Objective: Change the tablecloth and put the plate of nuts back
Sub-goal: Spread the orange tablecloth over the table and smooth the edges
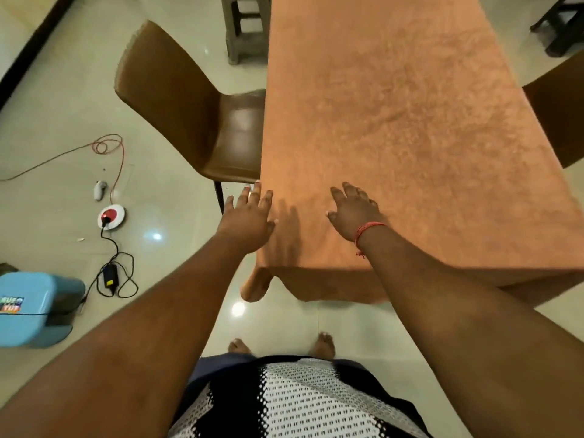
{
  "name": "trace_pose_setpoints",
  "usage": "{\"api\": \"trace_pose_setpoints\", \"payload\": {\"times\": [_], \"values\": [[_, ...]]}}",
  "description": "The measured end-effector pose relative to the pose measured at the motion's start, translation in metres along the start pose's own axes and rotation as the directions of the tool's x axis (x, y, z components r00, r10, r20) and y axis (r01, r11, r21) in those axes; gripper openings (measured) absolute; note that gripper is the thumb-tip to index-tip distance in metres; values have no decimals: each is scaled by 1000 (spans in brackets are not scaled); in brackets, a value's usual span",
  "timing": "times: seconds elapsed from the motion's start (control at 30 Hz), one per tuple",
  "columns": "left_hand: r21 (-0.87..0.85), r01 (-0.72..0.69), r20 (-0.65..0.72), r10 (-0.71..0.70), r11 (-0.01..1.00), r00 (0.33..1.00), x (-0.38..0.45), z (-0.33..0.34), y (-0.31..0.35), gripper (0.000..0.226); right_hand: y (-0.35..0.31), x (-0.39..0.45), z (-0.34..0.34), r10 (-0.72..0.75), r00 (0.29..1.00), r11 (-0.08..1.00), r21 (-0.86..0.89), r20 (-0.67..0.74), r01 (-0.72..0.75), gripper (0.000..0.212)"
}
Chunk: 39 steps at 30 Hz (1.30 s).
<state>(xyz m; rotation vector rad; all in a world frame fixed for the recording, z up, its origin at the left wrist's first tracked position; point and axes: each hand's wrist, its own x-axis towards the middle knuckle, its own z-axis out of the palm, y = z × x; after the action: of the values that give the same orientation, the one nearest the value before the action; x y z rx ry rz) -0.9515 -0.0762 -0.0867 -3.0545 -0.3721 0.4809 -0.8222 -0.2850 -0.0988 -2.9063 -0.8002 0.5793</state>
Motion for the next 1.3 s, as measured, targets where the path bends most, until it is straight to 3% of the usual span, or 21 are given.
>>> {"api": "trace_pose_setpoints", "payload": {"times": [0.3,0.6,0.77,1.1,1.3], "values": [[-73,52,-121,-61,996,991,-16,-5,-104,72,-131,21,-13,-95,995,995,-38,10,95,66],[-85,194,-146,-204,977,968,-55,9,-328,77,-376,55,-5,-237,970,971,21,-56,238,64],[-58,224,-111,-229,973,967,-59,-2,-424,78,-478,85,-4,-294,955,956,-15,-46,293,64],[-94,235,-109,-245,967,964,65,-29,-544,77,-575,247,-23,-376,919,926,-35,-115,375,62],[-119,318,-59,-326,941,944,169,-53,-628,77,-622,380,-61,-458,886,889,-57,-69,455,62]]}}
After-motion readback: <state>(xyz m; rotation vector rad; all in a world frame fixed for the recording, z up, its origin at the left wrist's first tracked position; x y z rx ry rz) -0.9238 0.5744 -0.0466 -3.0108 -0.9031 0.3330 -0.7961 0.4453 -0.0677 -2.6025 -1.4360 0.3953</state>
